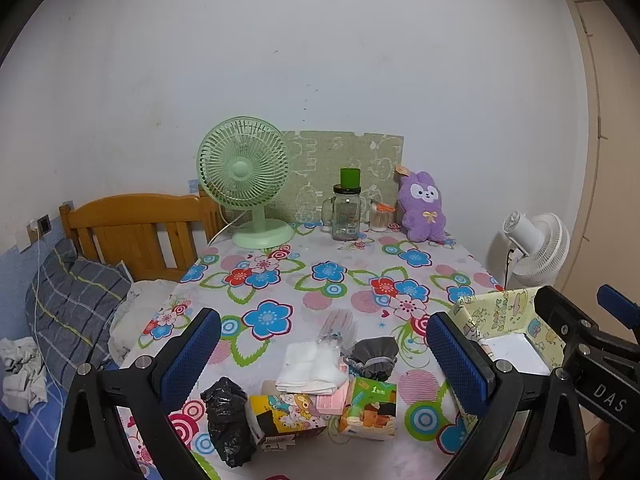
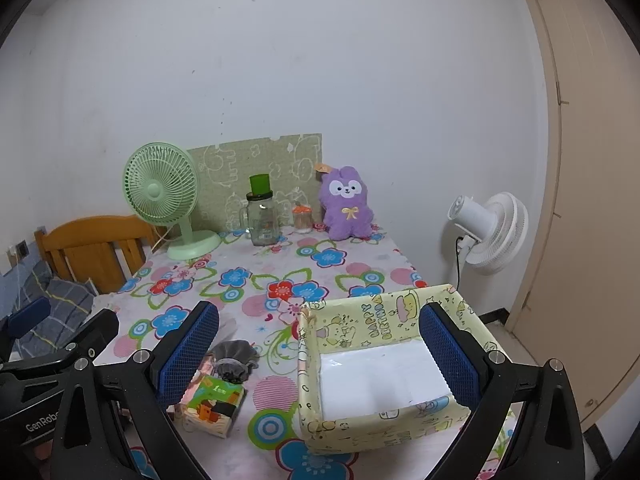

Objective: Organize soft objects

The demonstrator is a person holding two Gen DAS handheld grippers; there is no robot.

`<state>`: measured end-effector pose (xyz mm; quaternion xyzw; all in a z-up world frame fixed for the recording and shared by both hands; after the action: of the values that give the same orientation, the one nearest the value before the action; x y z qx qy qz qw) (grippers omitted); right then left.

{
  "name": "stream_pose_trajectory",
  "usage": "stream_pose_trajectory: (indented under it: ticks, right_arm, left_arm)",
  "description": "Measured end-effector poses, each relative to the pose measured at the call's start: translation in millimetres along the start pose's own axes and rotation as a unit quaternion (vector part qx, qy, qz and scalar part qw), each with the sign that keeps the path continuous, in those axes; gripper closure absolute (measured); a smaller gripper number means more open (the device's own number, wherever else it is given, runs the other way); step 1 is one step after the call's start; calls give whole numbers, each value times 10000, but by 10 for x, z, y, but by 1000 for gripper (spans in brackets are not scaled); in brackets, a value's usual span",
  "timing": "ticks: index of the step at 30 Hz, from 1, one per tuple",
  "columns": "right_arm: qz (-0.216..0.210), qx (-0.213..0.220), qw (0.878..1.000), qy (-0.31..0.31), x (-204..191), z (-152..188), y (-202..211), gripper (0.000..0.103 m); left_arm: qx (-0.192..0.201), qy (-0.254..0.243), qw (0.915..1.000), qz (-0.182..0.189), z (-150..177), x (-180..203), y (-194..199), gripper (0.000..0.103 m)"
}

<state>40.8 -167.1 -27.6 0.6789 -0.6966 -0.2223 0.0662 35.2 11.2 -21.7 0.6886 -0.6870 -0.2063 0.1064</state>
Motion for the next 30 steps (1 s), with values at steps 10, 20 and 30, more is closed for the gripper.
stream_pose_trajectory:
  ticks: [10,20,30]
  right_arm:
    - [20,16,10000,-5,14,-4,-8,2]
    - [40,25,10000,-2,8,-17,4,2]
    - [69,40,10000,-4,12,-23,22,2]
  left_arm:
    - [24,-78,9999,-61,-12,19,9,0]
    - [30,-58,10000,-17,6,50,29,0]
    - [17,-63,10000,-1,-2,72,26,0]
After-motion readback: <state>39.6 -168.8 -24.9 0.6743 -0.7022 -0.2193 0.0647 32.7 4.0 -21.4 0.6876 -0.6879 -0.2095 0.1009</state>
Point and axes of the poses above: each gripper's, at about its wrist camera, not at the fingertips, and y roughly against the way its jaws point, x to its right, z to its underside, the point moved 2 cm from there along -y, roughly the way its jaws point, and after that the axes turned 10 degrees about -y, right-handed, at the moved point
